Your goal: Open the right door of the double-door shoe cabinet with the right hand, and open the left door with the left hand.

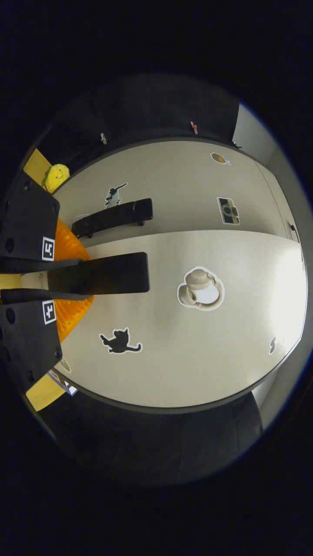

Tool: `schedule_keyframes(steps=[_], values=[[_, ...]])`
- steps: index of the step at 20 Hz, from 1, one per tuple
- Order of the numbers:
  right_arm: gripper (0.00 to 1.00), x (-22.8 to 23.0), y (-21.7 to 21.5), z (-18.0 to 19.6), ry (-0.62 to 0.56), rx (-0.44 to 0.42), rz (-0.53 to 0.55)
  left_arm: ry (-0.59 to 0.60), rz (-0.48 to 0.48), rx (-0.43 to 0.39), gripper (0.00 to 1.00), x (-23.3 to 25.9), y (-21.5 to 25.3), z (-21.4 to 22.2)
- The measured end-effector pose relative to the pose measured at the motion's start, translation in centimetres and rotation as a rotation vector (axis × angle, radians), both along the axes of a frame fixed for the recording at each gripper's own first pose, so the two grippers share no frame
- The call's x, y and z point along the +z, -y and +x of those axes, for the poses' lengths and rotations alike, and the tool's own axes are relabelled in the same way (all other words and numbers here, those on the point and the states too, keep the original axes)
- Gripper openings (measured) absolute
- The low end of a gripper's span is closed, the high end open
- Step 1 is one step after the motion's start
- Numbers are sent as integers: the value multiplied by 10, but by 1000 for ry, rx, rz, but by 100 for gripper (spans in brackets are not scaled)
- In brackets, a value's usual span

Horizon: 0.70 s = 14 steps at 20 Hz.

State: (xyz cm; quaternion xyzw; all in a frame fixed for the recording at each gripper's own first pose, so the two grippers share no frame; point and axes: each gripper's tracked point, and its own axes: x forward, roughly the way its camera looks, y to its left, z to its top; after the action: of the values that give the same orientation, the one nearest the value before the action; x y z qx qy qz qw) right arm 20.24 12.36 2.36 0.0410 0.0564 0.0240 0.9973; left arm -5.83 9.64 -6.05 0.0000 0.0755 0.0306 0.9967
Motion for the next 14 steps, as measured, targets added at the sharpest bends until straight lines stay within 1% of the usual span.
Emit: schedule_keyframes(steps=[4,7,9,12,14], values=[[17,2,15,-23,11,-3,7,6,2,-67,95,3,13,9],[17,4,25,-34,17,-19,1,3,-25,-123,95,3,29,15],[17,3,30,-41,16,-21,6,24,-31,-155,95,9,39,18],[17,4,38,-49,20,-8,5,28,4,-152,95,14,48,21],[17,5,44,-54,26,11,0,38,5,-147,95,18,62,22]])
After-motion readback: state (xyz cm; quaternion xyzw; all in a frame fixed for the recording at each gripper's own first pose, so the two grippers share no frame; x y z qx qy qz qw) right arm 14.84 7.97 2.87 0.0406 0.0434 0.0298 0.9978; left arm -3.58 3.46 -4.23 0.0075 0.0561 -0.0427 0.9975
